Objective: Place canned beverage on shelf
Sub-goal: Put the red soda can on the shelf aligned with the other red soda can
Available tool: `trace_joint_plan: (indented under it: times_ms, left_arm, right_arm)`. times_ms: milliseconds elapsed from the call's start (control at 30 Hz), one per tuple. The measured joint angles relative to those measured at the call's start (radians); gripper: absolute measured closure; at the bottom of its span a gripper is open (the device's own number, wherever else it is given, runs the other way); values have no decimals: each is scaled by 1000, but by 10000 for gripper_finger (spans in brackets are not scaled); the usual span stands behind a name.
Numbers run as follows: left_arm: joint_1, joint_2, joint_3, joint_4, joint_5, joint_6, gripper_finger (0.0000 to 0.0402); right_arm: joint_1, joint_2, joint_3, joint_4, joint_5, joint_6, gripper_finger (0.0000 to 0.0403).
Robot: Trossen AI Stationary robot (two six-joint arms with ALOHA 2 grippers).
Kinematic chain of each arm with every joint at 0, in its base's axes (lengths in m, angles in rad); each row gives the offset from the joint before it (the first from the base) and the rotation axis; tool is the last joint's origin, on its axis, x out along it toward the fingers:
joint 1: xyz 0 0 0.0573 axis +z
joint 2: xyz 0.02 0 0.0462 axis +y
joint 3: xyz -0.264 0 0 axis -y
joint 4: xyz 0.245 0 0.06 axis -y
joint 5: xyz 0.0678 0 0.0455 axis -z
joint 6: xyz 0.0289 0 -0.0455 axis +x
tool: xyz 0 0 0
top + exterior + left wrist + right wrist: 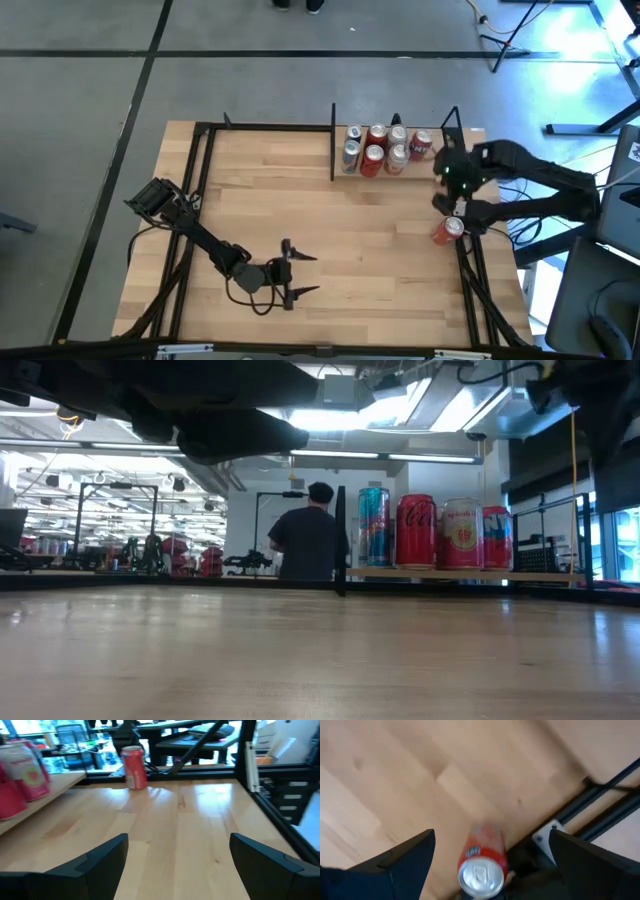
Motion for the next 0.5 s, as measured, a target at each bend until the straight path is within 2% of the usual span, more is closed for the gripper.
trace_joint_plan:
  times_ms: [233,500]
  left_arm:
    - [0,0,0,0,27,-3,71]
    - [1,0,0,0,27,-4,71]
  right_arm:
    - [214,0,-127,-11,6,78,29]
    - [350,0,-173,-10,-17,175,29]
